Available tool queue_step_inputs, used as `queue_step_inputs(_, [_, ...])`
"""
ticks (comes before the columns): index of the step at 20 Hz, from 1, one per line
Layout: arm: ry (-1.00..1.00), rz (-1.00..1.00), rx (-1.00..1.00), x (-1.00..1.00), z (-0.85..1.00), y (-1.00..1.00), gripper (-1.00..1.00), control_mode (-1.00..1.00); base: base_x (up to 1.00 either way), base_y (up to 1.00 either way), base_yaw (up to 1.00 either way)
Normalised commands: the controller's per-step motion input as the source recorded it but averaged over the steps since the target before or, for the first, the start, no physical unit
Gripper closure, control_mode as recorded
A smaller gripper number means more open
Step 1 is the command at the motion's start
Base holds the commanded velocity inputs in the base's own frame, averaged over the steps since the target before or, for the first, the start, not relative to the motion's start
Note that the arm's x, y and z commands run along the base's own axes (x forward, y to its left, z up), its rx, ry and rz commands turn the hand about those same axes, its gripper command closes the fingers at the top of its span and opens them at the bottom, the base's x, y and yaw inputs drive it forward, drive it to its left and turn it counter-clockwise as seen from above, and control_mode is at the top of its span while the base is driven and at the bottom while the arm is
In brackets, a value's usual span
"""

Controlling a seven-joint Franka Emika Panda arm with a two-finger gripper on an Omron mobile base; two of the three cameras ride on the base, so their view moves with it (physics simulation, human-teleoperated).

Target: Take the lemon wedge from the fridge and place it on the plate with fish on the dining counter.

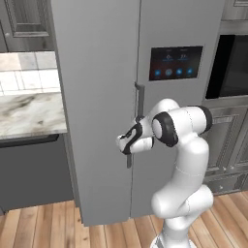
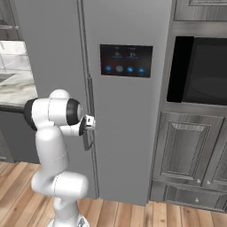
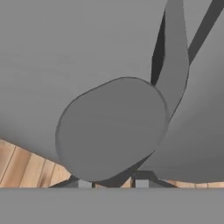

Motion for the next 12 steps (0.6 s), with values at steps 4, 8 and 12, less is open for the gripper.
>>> queue_step_inputs(4, [-0.04, 0.0, 0.0, -0.96, 0.45, 0.53, 1.0, -1.0, 0.0, 0.0, 0.0])
queue_step_inputs(8, [0.0, 0.0, 0.0, -1.0, 0.75, 0.62, 1.0, -1.0, 0.0, 0.0, 0.0])
queue_step_inputs(12, [0.0, 0.0, 0.0, -0.96, 0.92, 0.8, 1.0, -1.0, 0.0, 0.0, 0.0])
